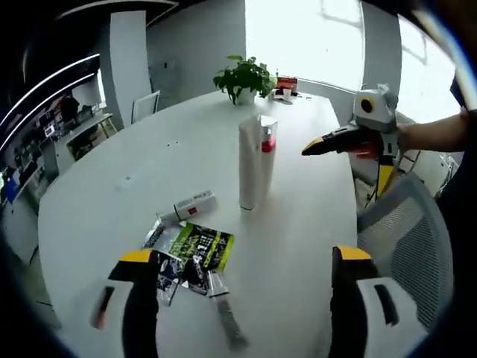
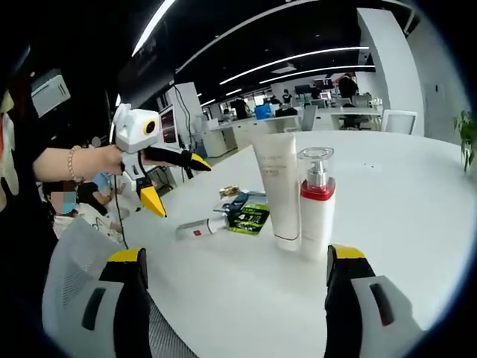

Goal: Arrange the skincare products in the storage area until every visible bottle or jar stands upright without overlapping.

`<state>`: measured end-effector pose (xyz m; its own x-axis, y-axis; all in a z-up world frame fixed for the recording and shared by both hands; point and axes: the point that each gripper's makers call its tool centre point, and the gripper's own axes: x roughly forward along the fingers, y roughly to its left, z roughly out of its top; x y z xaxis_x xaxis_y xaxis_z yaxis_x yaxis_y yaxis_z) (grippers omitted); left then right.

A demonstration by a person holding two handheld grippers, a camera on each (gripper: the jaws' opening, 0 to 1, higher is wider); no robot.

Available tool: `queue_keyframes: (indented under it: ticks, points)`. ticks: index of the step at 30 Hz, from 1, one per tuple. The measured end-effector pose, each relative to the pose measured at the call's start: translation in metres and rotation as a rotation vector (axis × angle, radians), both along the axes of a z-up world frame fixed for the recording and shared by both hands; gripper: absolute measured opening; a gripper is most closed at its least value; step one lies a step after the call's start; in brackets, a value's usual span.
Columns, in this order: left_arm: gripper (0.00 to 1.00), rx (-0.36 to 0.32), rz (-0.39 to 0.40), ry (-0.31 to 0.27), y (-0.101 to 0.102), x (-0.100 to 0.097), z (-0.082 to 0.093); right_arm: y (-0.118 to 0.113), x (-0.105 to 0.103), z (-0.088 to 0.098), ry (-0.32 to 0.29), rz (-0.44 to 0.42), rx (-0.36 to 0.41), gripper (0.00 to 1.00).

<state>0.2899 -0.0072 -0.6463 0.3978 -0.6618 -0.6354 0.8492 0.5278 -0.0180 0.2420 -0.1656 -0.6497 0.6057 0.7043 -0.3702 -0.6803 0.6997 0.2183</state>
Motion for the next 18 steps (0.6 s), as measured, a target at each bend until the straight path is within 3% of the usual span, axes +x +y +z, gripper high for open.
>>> queue_keyframes:
  ticks: [18]
  points:
    - [0.99,-0.058,0.186,0.032,0.055,-0.051,0.0,0.011,-0.014,0.001,0.003,0.018,-0.025,1.0]
